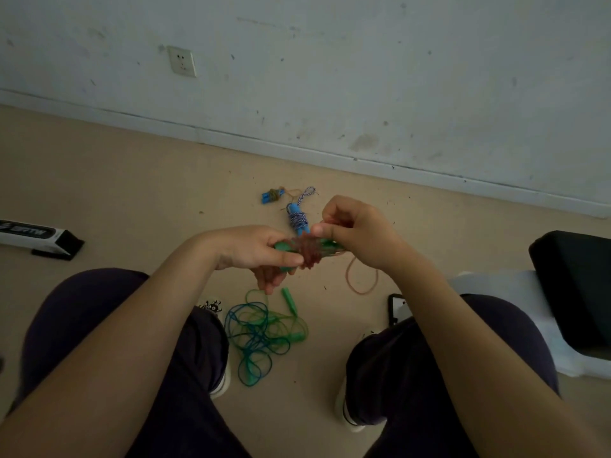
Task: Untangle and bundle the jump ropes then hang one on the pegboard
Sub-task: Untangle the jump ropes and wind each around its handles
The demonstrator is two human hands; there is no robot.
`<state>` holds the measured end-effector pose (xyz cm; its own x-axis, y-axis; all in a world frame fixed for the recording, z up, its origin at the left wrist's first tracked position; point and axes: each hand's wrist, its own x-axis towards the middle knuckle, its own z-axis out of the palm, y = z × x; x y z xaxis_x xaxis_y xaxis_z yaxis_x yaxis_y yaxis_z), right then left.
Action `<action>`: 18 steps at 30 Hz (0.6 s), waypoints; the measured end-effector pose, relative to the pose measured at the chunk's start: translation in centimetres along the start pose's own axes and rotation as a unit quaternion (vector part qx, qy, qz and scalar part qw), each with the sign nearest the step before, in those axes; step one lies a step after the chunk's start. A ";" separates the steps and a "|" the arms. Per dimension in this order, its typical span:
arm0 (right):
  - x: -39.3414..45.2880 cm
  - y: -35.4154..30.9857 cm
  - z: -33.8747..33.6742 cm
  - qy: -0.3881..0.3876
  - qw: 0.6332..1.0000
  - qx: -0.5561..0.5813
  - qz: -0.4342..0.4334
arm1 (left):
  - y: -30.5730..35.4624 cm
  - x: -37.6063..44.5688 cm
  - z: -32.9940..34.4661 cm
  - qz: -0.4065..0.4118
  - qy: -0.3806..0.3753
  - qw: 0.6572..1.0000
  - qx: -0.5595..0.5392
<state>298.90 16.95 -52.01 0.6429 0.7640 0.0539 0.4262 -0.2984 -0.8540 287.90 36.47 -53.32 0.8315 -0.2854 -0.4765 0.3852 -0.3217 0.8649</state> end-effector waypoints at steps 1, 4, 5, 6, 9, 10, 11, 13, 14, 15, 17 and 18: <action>0.1 0.2 0.0 -0.006 1.000 0.004 0.001 | -0.2 0.1 0.1 0.002 -0.001 1.000 -0.008; 0.2 0.6 0.3 -0.012 1.000 0.013 0.002 | -0.3 0.4 0.3 0.028 -0.006 0.998 -0.062; 0.3 0.6 0.4 -0.010 1.000 0.019 0.000 | -0.2 0.4 0.4 0.038 0.001 0.996 -0.087; 0.3 0.7 0.4 -0.008 1.000 0.024 -0.003 | 0.0 0.4 0.5 0.045 0.013 0.993 -0.105; 0.3 0.6 0.4 -0.012 0.999 0.031 0.002 | 0.3 0.7 1.2 0.055 0.080 0.990 -0.099; 0.3 0.6 0.5 -0.016 0.999 0.035 0.006 | 0.3 0.8 1.4 0.055 0.097 0.989 -0.092; 0.3 0.6 0.5 -0.021 0.999 0.039 0.011 | 0.2 1.0 1.6 0.056 0.105 0.989 -0.088; 0.2 0.5 0.3 -0.038 0.998 0.040 0.023 | 0.1 1.1 1.7 0.058 0.100 0.990 -0.080; 0.1 0.5 0.2 -0.055 0.997 0.037 0.032 | 0.1 1.1 1.6 0.056 0.092 0.992 -0.072; 0.0 0.5 0.0 -0.076 0.996 0.033 0.044 | 0.1 1.1 1.6 0.052 0.081 0.993 -0.063; -0.1 0.4 -0.4 -0.108 0.992 0.027 0.064 | 0.1 1.0 1.7 0.044 0.059 0.996 -0.049; -0.2 0.4 -0.5 -0.111 0.991 0.026 0.066 | 0.2 0.9 1.8 0.043 0.054 0.997 -0.045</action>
<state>299.23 16.42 -52.12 0.5328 0.8288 -0.1710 0.3097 -0.3790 -0.8720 288.03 34.54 -53.90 0.8994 -0.2083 -0.3842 0.3405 -0.2171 0.9148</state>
